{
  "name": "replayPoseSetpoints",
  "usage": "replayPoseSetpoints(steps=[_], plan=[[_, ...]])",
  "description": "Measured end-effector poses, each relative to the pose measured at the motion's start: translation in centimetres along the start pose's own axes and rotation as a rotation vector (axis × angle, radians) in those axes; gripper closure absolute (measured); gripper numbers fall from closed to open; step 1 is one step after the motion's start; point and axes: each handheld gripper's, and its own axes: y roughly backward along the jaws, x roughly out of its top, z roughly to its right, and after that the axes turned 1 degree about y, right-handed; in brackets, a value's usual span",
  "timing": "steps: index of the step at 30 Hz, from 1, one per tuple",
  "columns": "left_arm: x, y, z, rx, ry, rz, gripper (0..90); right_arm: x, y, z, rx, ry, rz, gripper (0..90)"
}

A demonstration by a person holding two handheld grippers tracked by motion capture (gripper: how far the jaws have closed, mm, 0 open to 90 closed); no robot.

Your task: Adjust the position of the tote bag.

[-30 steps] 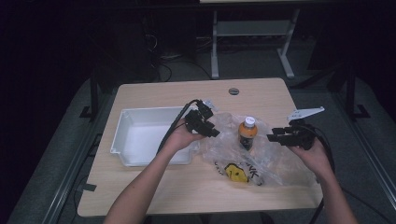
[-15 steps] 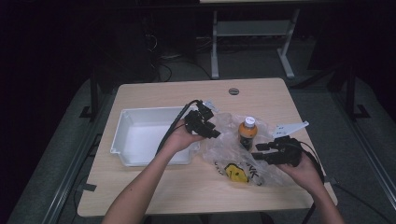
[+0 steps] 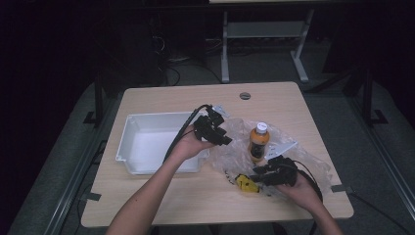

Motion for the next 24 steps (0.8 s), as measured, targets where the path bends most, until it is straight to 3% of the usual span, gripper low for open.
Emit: replayPoseSetpoints(steps=[4,7,15,19,24], plan=[[0.3,0.1,0.3,-0.005,-0.016,-0.004,56.9,0.0,-0.8,-0.5,-0.011,0.032,-0.036,67.3],[0.5,0.2,0.5,-0.010,-0.031,-0.008,55.9,-0.1,-0.3,-0.4,-0.015,0.023,-0.019,63.0],[1.3,0.4,1.0,-0.039,-0.041,0.011,53.5,-0.7,3.4,-0.1,-0.086,-0.009,0.079,51.7],[1.7,0.3,1.4,-0.051,-0.053,0.017,52.2,-1.0,4.9,0.1,-0.132,-0.009,0.092,49.1],[2.4,0.5,1.8,-0.069,-0.069,0.031,50.6,-1.5,6.5,0.7,-0.156,-0.039,0.133,46.6]])
